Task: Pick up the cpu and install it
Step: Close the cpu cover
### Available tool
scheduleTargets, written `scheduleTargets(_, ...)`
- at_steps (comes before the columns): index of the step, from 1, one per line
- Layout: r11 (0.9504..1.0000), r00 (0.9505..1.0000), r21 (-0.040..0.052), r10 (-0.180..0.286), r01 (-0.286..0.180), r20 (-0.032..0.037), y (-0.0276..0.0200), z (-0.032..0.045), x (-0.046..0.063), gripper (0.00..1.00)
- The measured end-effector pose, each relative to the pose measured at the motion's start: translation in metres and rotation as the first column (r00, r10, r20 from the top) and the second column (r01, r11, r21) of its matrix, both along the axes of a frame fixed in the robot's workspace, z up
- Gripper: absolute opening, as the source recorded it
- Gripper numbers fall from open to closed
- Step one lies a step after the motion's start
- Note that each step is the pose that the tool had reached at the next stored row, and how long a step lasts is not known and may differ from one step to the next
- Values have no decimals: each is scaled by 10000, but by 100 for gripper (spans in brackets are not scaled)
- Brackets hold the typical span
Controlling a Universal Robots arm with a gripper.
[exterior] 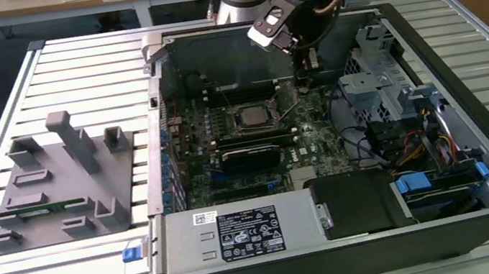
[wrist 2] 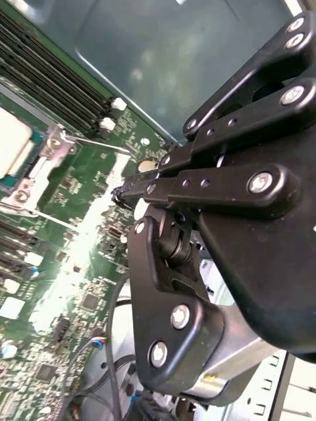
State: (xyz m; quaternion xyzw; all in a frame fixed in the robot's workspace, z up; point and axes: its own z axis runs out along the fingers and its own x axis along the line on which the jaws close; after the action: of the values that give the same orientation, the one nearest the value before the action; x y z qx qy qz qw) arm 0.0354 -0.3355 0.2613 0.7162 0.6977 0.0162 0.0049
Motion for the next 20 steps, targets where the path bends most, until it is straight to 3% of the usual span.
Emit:
scheduleTargets(7, 10000, 10000, 0, 0, 0, -41, 26, -92, 82, 11)
scheduleTargets(11, 10000, 10000, 0, -2, 2, -49, 26, -156, 74, 11)
scheduleTargets(20, 10000, 10000, -1, 0, 0, -49, 25, -201, -313, 11)
